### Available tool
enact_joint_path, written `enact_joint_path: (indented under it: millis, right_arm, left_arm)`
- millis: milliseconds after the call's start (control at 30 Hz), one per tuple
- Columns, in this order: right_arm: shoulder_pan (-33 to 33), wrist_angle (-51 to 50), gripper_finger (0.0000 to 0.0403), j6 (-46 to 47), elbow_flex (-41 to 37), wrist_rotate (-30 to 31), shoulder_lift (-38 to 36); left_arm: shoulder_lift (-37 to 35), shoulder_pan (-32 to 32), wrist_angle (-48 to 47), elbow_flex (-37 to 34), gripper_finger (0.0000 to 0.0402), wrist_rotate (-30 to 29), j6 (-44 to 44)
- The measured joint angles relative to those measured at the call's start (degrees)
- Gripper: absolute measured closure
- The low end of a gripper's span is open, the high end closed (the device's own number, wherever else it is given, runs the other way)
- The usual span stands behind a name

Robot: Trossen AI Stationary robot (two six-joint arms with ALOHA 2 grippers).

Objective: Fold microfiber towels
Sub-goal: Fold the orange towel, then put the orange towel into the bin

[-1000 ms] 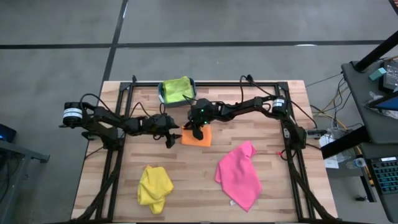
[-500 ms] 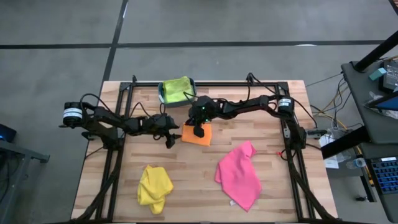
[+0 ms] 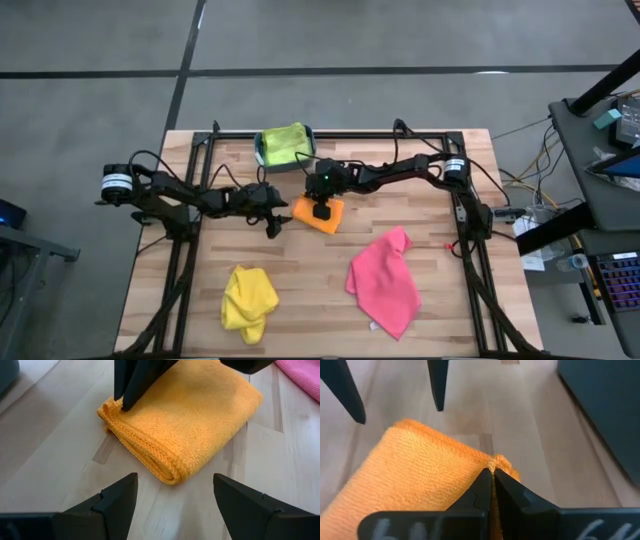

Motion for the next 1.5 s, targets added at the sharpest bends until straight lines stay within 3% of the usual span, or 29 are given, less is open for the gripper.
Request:
enact_joint_path:
  millis: [333,700,967,1167,1500]
  right_arm:
    - [0.00,0.11,0.0381,-0.41,0.02,0.04,1.07]
    - [-0.02,-2.80,0.0280,0.21,0.43,0.16,-0.43]
    - [-0.02,-12.62,0.0241,2.85,1.79,0.16,-5.95]
    - [2.00,-20.12,0.0249,4.12,0.30,0.17,-12.85]
    - [11.91,-21.56,0.0319,9.30,-7.47,0.02,-18.56]
  left_arm:
    - [0.00,0.00,0.04,-0.01,0.0158,0.00,-0.13]
    - [0.01,0.00,2.88,-0.01,0.0158,-0.04,-0.24]
    - [-0.39,-0.06,3.78,1.34,0.0158,0.41,0.68]
    - [1.00,-0.15,4.62,1.59,0.0158,0.45,0.25]
    - [6.26,-0.90,6.10,1.06,0.0158,2.12,-3.54]
